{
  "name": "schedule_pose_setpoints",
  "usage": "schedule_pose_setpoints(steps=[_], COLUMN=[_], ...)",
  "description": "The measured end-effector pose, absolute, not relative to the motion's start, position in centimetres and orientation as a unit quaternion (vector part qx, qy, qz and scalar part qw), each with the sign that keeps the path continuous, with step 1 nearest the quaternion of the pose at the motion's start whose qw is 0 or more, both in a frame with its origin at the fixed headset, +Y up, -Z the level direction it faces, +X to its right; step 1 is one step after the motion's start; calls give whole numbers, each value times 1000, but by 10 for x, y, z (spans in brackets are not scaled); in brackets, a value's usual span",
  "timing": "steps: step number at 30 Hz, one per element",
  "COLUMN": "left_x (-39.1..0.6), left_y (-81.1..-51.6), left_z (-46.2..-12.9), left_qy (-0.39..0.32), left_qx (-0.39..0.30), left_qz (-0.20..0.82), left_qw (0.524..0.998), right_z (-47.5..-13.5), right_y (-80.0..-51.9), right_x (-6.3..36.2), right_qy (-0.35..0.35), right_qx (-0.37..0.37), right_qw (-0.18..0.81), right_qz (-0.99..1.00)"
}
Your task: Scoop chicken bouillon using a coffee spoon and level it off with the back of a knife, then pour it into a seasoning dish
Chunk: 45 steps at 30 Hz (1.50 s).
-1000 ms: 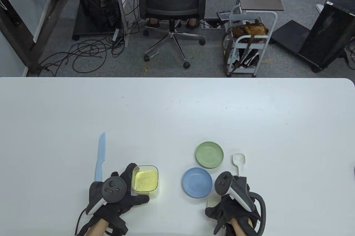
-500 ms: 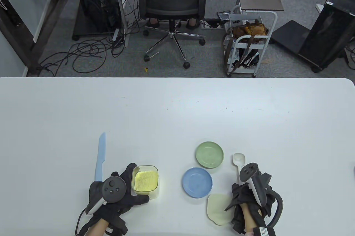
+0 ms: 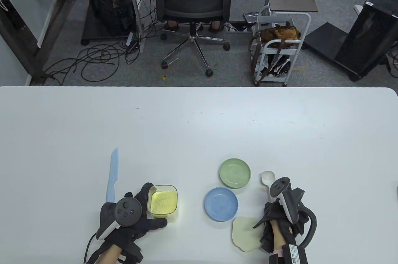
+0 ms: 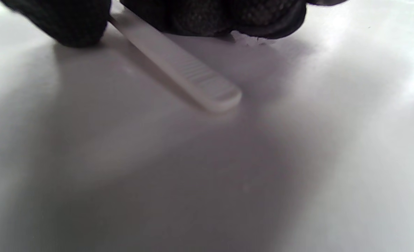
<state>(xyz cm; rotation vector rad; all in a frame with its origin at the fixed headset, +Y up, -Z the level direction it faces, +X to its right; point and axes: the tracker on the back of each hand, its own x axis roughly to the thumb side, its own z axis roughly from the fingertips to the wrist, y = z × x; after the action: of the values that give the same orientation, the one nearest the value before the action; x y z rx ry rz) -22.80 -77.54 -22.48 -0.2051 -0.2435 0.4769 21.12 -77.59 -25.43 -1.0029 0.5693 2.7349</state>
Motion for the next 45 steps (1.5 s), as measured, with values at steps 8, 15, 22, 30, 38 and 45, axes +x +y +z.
schedule_pose_setpoints(steps=[8,15,22,30,38,45], left_x=[-228,-228,-227,-227,-227,-227], left_y=[-776,-776,-776,-776,-776,-777], left_z=[-225,-225,-225,-225,-225,-226], left_qy=[-120,-120,-122,-122,-122,-123], left_qx=[-106,-107,-110,-114,-116,-116], left_qz=[234,234,234,233,234,236], left_qw=[959,959,958,958,958,957], right_z=[-252,-251,-243,-230,-230,-233], right_y=[-778,-777,-743,-668,-649,-662], right_x=[217,216,213,147,57,29], right_qy=[197,185,99,-11,8,27], right_qx=[-332,-328,-316,-142,21,94], right_qw=[121,111,141,189,136,160], right_qz=[915,920,933,971,990,982])
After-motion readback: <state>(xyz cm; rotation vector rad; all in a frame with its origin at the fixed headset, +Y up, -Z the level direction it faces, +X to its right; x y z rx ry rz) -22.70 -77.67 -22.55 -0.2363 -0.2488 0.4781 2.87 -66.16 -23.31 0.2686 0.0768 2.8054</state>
